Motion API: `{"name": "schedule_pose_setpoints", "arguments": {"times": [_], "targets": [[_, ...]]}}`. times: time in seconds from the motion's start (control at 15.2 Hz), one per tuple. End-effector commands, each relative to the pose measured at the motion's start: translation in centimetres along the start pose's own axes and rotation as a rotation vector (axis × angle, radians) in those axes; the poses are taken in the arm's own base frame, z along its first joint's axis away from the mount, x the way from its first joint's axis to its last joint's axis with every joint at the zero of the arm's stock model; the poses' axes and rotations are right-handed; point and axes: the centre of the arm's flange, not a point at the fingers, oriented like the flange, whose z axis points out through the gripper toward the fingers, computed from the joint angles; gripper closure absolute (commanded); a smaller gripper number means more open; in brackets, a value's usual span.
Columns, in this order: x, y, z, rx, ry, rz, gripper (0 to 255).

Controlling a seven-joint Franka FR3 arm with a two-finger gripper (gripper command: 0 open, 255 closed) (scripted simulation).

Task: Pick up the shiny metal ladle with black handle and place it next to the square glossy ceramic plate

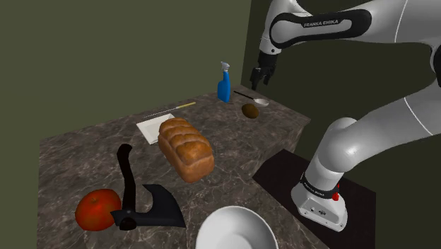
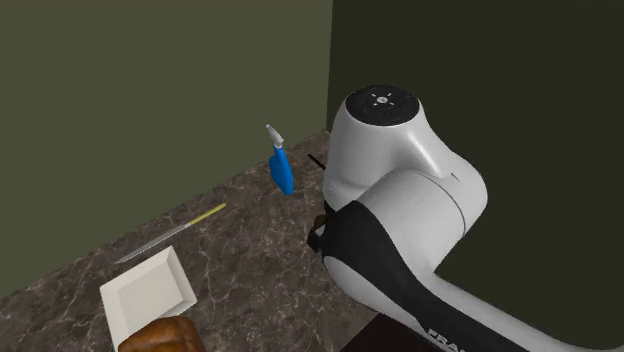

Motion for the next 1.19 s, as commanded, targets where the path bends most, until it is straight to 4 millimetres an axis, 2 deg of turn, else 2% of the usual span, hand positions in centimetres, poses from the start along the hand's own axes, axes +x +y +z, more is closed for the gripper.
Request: {"name": "schedule_pose_setpoints", "arguments": {"times": [0.0, 1.12], "targets": [[1.4, 1.8, 1.5, 0.009, 0.002, 0.008, 0], [13.3, 17.4, 14.0, 0.09, 0.006, 0.08, 0]]}}
